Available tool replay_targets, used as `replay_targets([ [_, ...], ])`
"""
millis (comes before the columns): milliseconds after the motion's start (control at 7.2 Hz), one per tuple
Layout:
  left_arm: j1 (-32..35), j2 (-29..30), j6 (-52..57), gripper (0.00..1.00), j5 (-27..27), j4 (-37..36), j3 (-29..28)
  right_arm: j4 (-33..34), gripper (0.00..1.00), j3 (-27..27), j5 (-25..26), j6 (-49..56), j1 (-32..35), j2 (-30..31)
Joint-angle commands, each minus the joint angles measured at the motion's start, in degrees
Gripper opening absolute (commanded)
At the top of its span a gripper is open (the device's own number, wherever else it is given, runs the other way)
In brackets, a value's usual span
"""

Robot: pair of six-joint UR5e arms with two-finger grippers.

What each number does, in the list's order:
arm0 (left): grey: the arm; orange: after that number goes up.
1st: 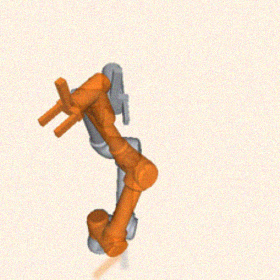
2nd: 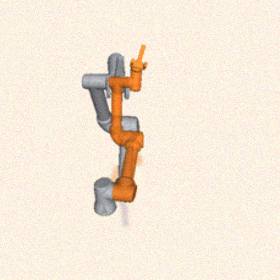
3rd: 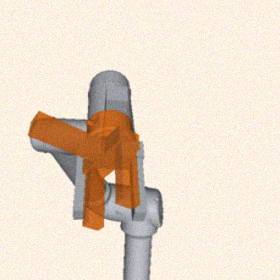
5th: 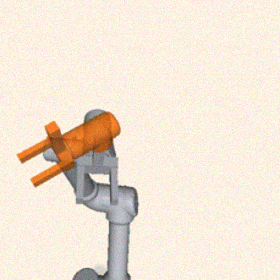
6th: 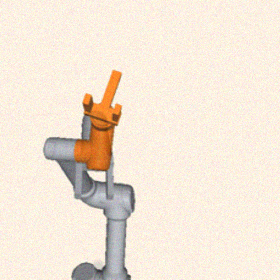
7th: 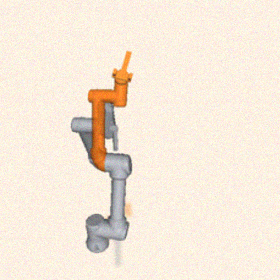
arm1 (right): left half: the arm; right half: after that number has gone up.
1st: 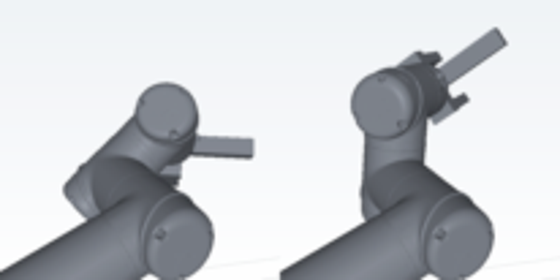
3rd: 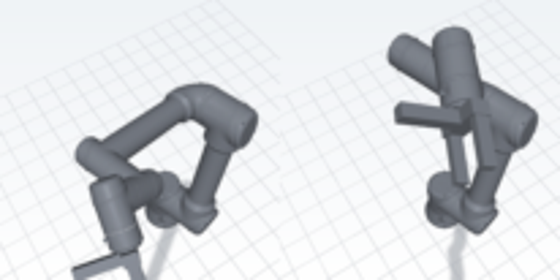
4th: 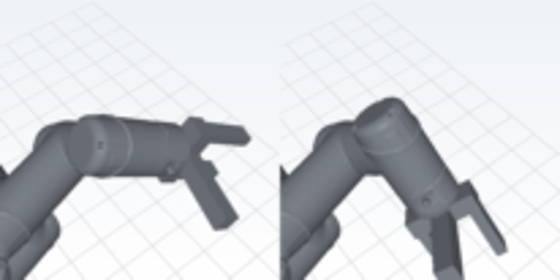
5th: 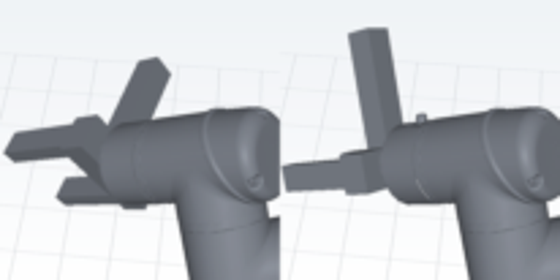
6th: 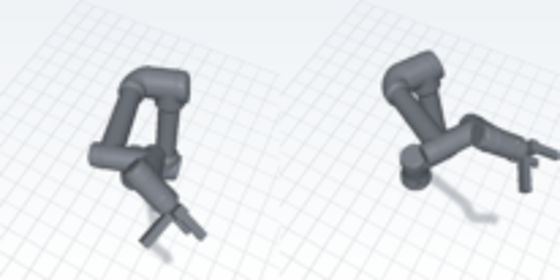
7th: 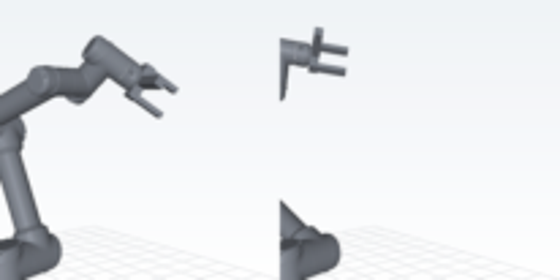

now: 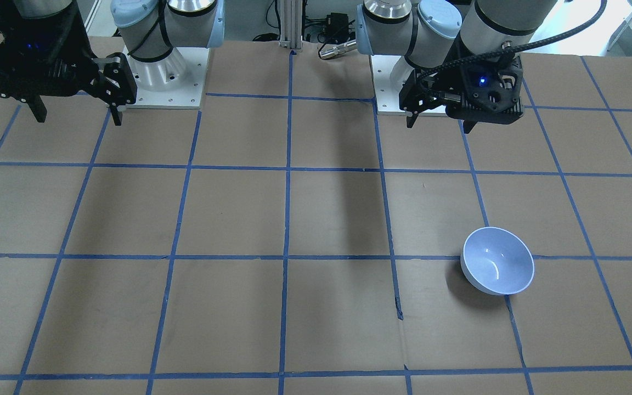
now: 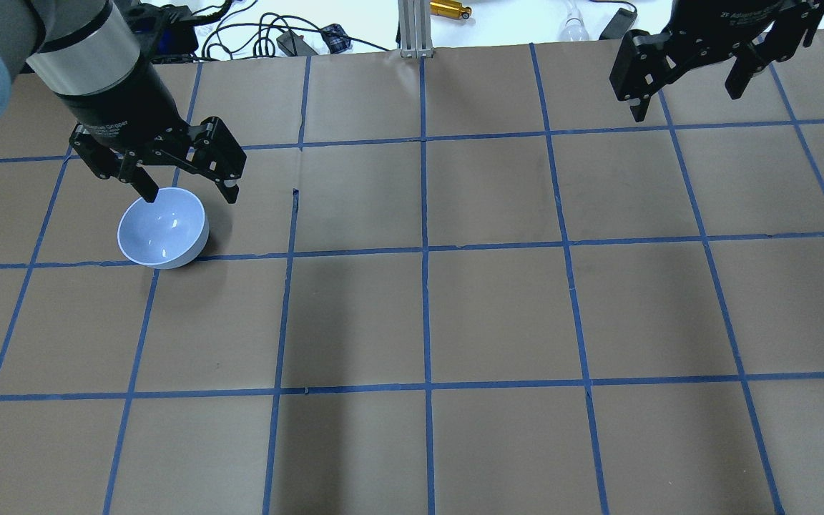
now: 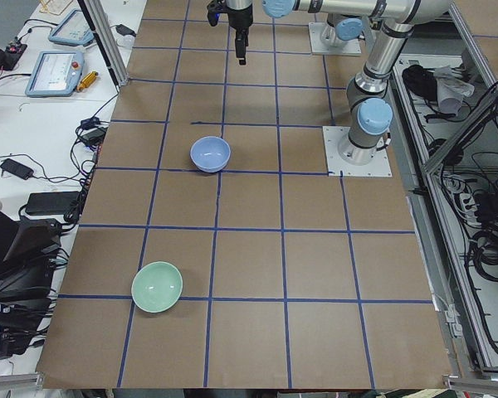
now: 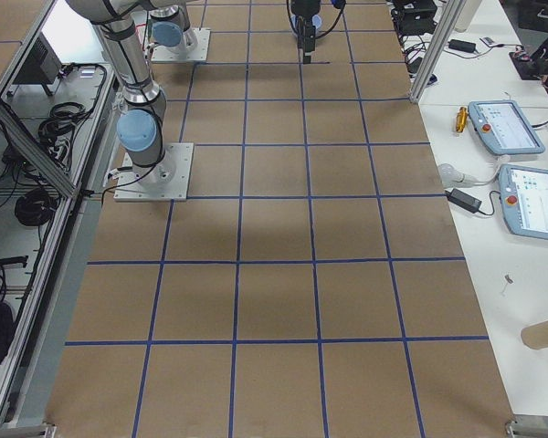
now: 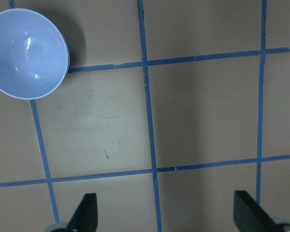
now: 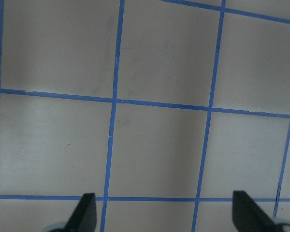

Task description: Stack green bowl on blue bowl

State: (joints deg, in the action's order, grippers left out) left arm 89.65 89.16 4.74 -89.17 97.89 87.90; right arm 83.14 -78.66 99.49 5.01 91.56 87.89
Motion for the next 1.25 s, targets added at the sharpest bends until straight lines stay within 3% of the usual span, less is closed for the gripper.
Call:
replay_targets([
  [0, 0.0, 0.0, 0.0, 1.0, 0.0, 0.0, 0.0, 0.0, 1.0, 0.0, 0.0, 0.0, -0.1, 0.0],
  [556, -1.0, 0.0, 1.1, 1.0, -0.7, 0.1, -0.1, 0.0, 1.0, 0.0, 0.0, 0.0, 0.0, 0.0],
  [694, -2.6, 0.6, 7.9, 1.0, -3.7, -0.1, -0.8, 0.0, 1.0, 0.0, 0.0, 0.0, 0.0, 0.0],
  [833, -6.2, 0.6, 10.1, 1.0, -3.8, -0.1, -0.7, 0.0, 1.0, 0.0, 0.0, 0.0, -0.1, 0.0],
  [1111, -13.9, 1.2, 24.6, 1.0, -3.9, -0.2, -0.7, 0.0, 1.0, 0.0, 0.0, 0.0, 0.0, 0.0],
])
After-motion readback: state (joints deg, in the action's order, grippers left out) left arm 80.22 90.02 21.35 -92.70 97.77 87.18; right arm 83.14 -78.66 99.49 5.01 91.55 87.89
